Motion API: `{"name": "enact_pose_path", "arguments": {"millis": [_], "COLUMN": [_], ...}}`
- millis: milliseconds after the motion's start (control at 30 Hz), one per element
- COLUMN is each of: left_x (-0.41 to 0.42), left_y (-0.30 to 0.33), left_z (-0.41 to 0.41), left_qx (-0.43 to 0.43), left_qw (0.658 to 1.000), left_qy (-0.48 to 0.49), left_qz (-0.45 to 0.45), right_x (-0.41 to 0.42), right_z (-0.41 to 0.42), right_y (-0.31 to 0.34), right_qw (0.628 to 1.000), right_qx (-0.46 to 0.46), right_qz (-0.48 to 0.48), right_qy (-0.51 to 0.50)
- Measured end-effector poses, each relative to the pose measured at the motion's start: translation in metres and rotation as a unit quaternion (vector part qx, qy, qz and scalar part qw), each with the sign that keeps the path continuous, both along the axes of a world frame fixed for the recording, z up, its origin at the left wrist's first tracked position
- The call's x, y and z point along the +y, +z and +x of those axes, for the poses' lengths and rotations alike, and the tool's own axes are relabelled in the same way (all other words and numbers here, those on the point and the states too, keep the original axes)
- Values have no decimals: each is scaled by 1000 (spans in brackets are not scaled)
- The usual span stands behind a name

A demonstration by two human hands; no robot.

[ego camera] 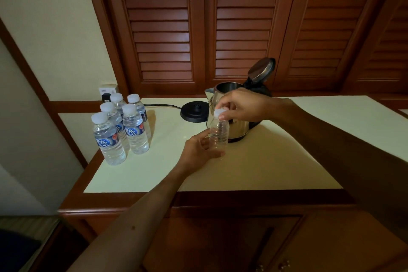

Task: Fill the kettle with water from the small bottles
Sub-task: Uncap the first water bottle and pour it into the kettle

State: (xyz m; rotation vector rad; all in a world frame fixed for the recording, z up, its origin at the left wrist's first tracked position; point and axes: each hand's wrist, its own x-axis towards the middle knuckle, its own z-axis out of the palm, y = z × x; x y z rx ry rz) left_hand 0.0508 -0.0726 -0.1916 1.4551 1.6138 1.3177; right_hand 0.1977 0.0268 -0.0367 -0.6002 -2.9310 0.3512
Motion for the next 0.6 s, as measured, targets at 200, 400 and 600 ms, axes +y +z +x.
{"name": "enact_pose_path", "arguments": {"millis": [200,400,600], "left_x": [1,0,1], "left_y": [-1,0,1], "left_z": [3,2,4], "left_qx": [2,12,15], "left_qw": [1000,1000,999], "left_qy": [4,3,3], "left_qz": [-14,-18,-33], "right_x": [-10,-3,-6], "right_z": [-9,2,-7], "right_y": [-12,0,-44], "right_qw": [985,1000,985], "right_qx": [-14,-5,138], "right_qz": [154,17,39], "right_qy": [-75,-3,-92]}}
